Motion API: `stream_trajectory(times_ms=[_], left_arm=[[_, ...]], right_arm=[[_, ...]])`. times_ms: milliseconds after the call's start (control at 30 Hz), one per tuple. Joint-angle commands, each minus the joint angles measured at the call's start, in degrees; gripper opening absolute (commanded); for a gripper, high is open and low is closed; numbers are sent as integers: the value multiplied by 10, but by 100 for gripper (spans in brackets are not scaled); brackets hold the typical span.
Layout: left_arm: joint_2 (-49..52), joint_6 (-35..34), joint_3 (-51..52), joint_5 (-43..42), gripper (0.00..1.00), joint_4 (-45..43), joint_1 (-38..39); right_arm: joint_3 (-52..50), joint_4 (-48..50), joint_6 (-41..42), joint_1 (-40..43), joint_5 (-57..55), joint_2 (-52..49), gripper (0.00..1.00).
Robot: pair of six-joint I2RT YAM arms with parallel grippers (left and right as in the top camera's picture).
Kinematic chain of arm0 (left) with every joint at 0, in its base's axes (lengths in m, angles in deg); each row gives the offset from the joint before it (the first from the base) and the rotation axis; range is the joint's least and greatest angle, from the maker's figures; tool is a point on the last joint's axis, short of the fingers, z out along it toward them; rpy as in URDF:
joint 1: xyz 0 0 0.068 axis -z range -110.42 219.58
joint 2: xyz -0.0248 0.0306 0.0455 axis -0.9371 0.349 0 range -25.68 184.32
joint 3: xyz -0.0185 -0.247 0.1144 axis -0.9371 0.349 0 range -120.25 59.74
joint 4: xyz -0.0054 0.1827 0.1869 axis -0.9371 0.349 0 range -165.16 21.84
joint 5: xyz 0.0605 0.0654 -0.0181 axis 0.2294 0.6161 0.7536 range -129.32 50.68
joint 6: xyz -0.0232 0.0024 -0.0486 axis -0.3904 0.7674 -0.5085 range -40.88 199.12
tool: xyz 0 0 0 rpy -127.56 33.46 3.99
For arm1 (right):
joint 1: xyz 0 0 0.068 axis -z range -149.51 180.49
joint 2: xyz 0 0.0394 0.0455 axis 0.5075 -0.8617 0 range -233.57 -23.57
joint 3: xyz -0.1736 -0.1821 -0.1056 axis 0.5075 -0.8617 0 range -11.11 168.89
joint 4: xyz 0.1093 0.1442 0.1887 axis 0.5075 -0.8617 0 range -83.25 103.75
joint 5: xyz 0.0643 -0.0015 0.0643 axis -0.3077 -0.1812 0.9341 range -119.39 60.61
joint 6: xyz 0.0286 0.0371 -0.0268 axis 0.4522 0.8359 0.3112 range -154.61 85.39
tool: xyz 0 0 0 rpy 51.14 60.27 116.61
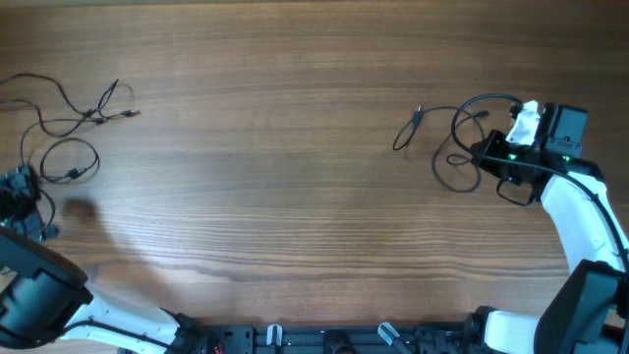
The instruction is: Untangle cables
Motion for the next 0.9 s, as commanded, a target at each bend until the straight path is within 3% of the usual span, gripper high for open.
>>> stream_trajectory(times_ms=[0, 33, 100, 133, 167, 233, 367, 567, 867], left_arm=[[-5, 92, -2, -243, 86, -129, 31], [-5, 119, -2, -236, 67, -170, 46], [-5, 130, -2, -216, 40, -238, 78], [-5, 130, -2, -193, 15, -271, 98], [-5, 130, -2, -165, 4, -302, 118], [-5, 130, -2, -83, 4, -348, 154], [0, 139, -2, 174, 4, -401, 236], [36, 168, -11, 273, 4, -420, 264], [93, 156, -74, 278, 4, -365, 205]], right_arm=[[1, 1, -1, -2, -28, -11, 5], [1, 0, -1, -2, -28, -11, 5], [1, 0, 0, -2, -28, -11, 4], [1, 0, 0, -2, -28, -11, 5], [1, 0, 2, -2, -28, -11, 4], [1, 0, 2, -2, -27, -11, 5], [1, -5, 3, -2, -27, -11, 5], [1, -16, 4, -2, -27, -11, 5], [1, -24, 36, -2, -25, -11, 5]])
